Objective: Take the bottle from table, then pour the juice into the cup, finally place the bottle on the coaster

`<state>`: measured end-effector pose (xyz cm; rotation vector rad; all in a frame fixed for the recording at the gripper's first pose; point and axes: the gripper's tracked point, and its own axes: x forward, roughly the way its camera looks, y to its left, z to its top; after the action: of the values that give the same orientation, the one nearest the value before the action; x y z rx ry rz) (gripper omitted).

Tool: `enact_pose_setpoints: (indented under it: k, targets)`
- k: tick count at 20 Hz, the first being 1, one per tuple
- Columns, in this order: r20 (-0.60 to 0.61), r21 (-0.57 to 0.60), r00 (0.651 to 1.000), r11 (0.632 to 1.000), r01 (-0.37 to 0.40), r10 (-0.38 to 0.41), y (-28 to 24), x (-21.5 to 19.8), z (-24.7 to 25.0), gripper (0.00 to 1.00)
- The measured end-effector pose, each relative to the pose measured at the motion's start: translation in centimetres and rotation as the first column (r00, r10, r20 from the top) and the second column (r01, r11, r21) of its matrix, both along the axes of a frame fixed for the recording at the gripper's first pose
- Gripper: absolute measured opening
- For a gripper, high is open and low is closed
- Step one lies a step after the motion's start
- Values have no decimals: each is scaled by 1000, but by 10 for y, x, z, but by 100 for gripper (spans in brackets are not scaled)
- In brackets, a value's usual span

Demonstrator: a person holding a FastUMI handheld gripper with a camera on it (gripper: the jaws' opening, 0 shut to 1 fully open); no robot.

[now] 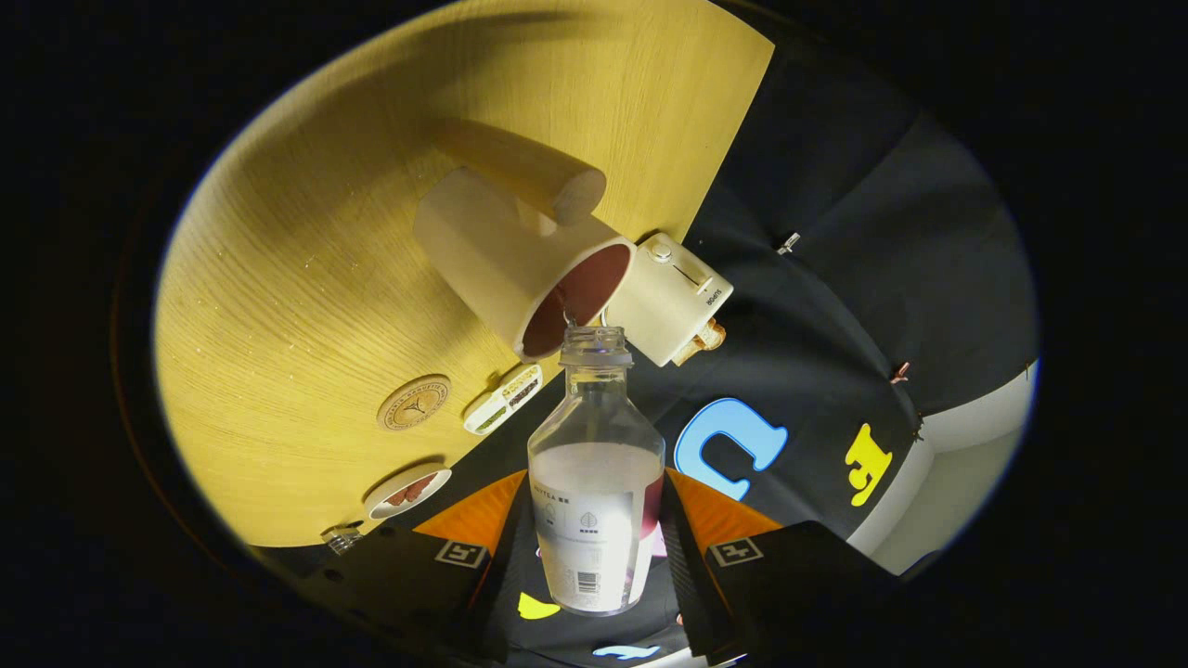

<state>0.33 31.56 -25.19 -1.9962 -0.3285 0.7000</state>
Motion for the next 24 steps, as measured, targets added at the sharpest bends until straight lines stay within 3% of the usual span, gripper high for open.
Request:
enact_pose_setpoints:
  k: [11,21,24]
  targets:
    - [96,-112,983,983,-146,157,18,2,10,71]
    - [73,-76,985,986,-148,154,18,2,8,71]
    - [4,13,997,997,-77,77,11,1,2,71]
